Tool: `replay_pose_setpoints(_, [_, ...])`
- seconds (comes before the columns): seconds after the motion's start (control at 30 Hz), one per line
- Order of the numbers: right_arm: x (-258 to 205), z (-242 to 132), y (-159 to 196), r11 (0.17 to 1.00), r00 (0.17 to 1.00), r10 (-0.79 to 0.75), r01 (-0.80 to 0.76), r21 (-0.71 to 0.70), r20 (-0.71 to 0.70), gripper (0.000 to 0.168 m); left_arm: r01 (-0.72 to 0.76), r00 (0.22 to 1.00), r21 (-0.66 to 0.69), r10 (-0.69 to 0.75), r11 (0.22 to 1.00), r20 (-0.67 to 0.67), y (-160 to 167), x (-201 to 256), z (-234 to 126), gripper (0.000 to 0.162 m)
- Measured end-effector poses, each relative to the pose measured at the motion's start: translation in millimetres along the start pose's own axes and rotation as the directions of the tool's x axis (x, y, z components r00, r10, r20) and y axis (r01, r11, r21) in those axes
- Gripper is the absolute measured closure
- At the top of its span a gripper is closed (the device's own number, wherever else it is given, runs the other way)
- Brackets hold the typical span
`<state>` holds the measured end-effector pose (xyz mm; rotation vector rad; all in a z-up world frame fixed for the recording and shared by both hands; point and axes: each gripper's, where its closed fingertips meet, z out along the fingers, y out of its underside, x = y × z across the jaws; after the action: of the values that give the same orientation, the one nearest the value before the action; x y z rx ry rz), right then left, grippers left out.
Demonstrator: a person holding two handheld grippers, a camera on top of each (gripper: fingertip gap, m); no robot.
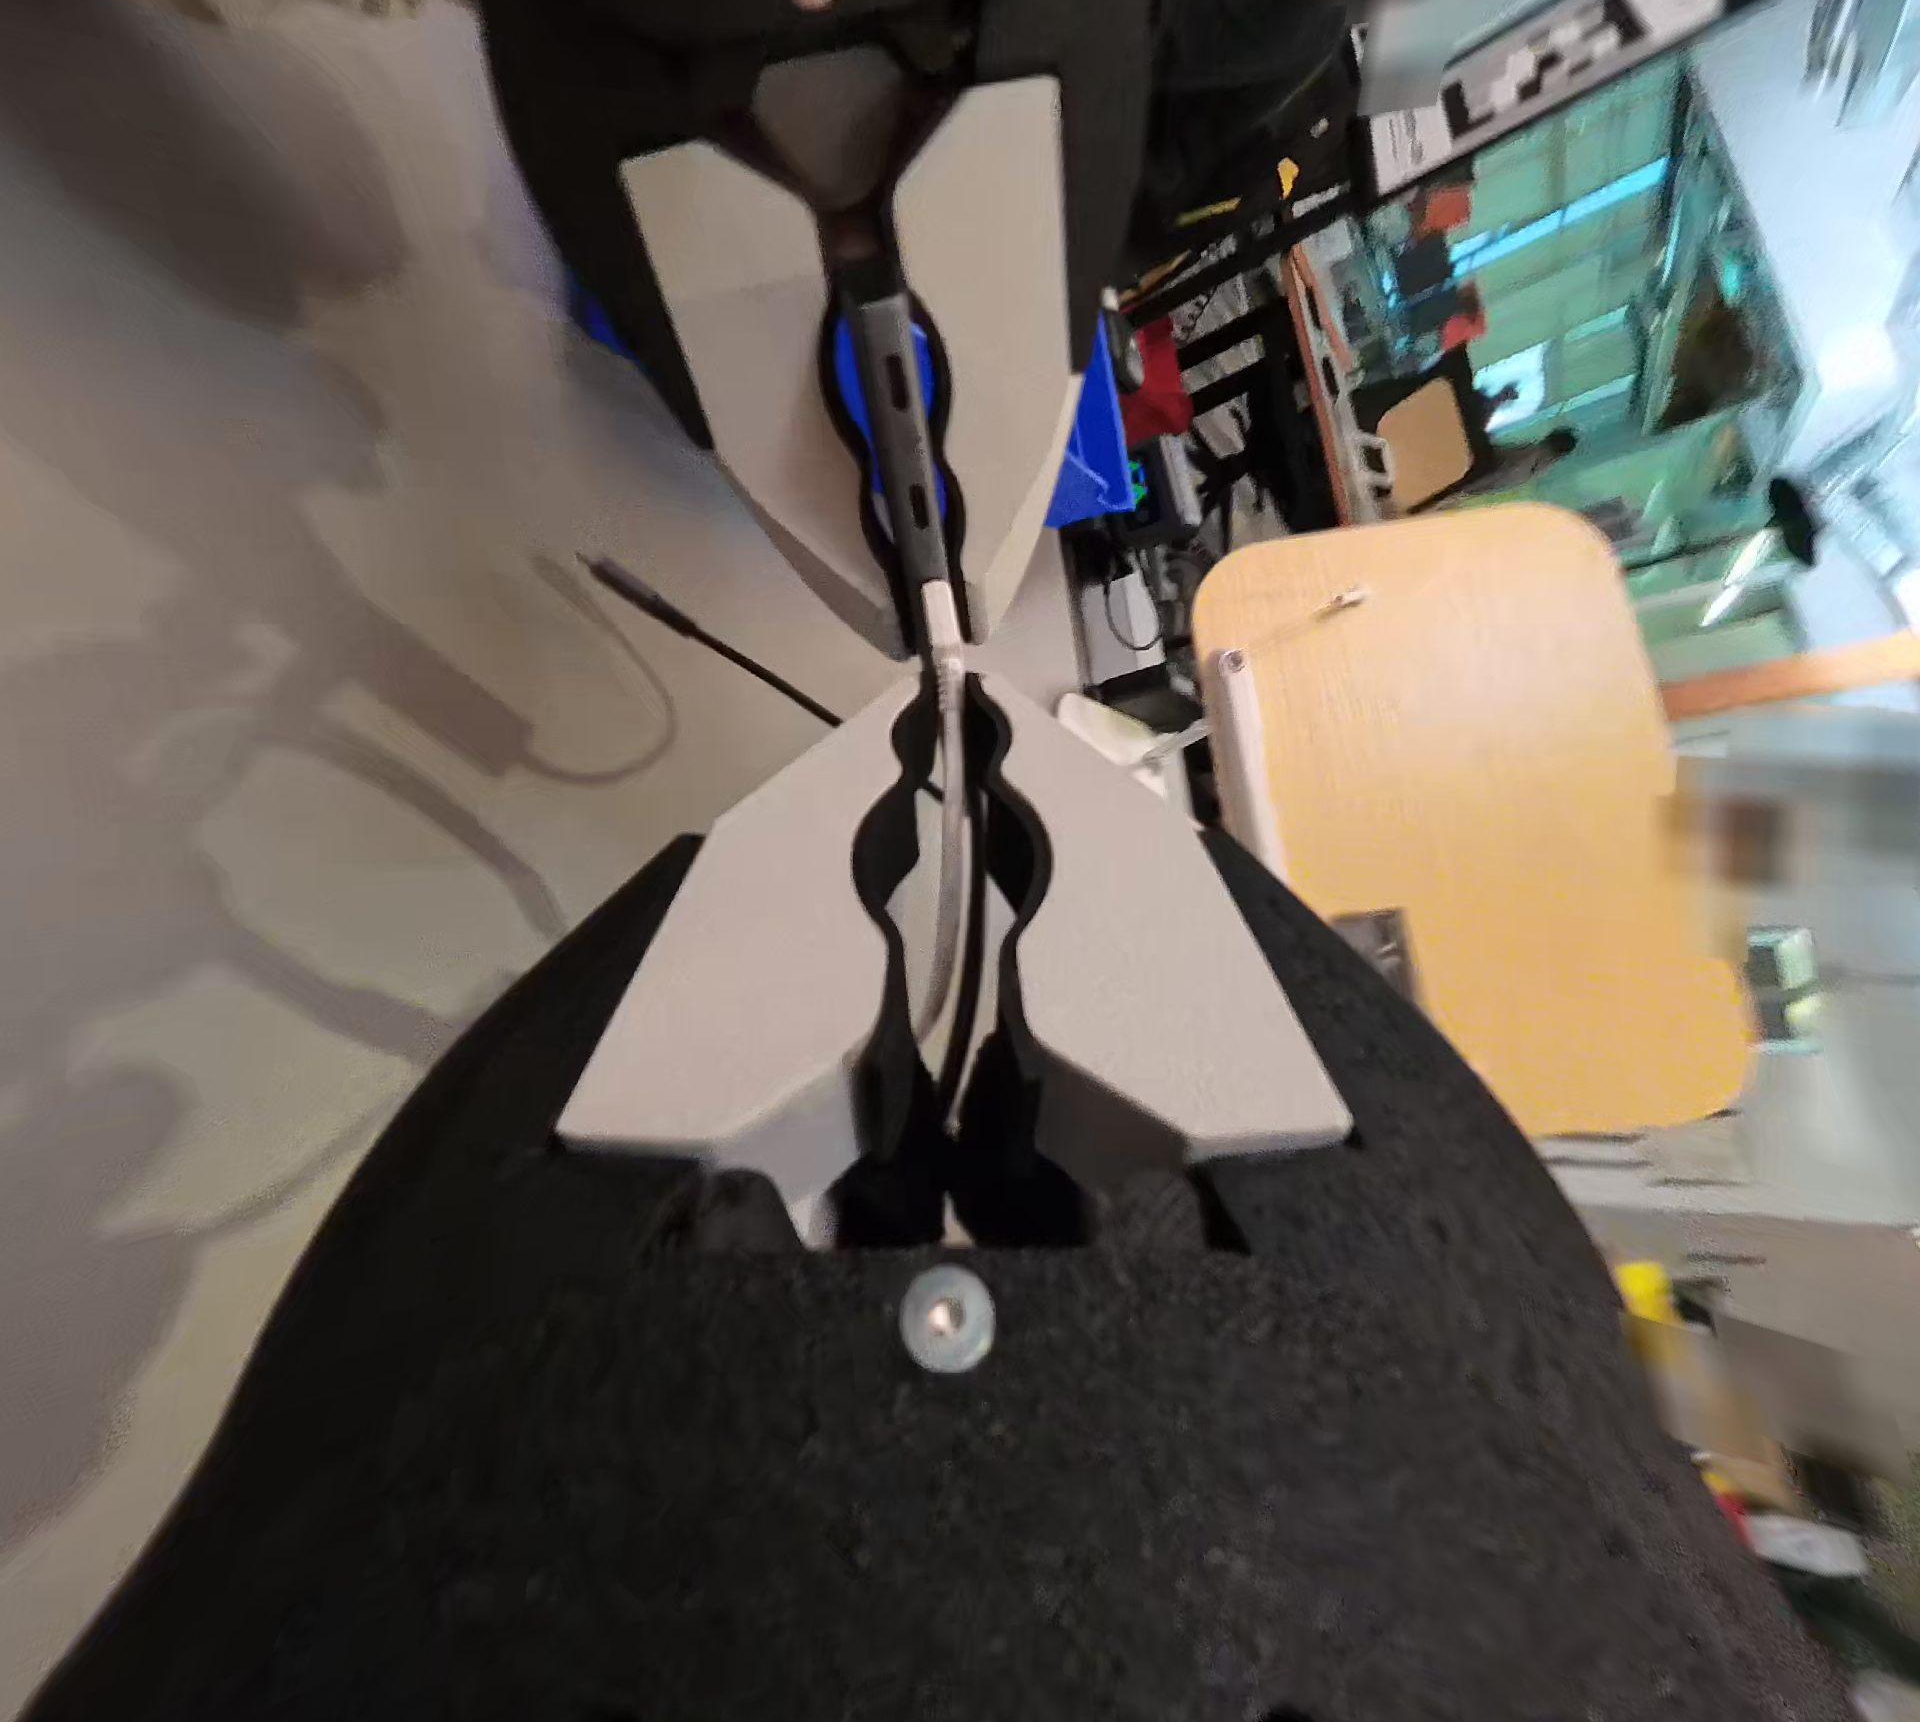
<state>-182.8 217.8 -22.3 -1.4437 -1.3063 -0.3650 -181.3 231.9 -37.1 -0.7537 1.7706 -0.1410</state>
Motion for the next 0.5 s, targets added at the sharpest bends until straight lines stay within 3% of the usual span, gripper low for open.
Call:
replay_pose_setpoints(0.07, [1.0, -0.9, 2.1, 0.987, 0.987, 0.161, -0.161, 0.012, 0.017, 0.164, -0.016, 0.999, 0.0, 0.016, 1.0, 0.046, -0.4, -3.6, -0.1, 0.152])
replay_pose_setpoints(0.17, [5.2, -15.1, -7.6, 0.921, 0.923, 0.377, -0.383, 0.077, 0.077, 0.15, -0.088, 0.973, -0.07, 0.101, 0.994, 0.205, 9.8, -8.7, -5.4, 0.152])
replay_pose_setpoints(0.23, [1.8, -25.4, -20.0, 0.81, 0.811, 0.558, -0.578, 0.097, 0.176, 0.143, -0.132, 0.936, -0.158, 0.176, 0.979, 0.306, 23.3, -0.3, -11.9, 0.151])
replay_pose_setpoints(0.33, [-19.3, -41.0, -48.7, 0.546, 0.572, 0.725, -0.817, 0.186, 0.383, 0.148, -0.153, 0.88, -0.279, 0.26, 0.948, 0.398, 46.4, 24.2, -25.4, 0.152])
replay_pose_setpoints(0.4, [-46.4, -32.1, -47.2, 0.439, 0.464, 0.773, -0.883, 0.162, 0.432, 0.149, -0.156, 0.874, -0.3, 0.273, 0.941, 0.402, 50.2, 36.2, -30.8, 0.152])
replay_pose_setpoints(0.5, [-74.4, 0.1, -23.0, 0.433, 0.464, 0.813, -0.885, 0.168, 0.351, 0.143, -0.093, 0.876, -0.243, 0.196, 0.966, 0.442, 40.5, 32.2, -34.3, 0.152])
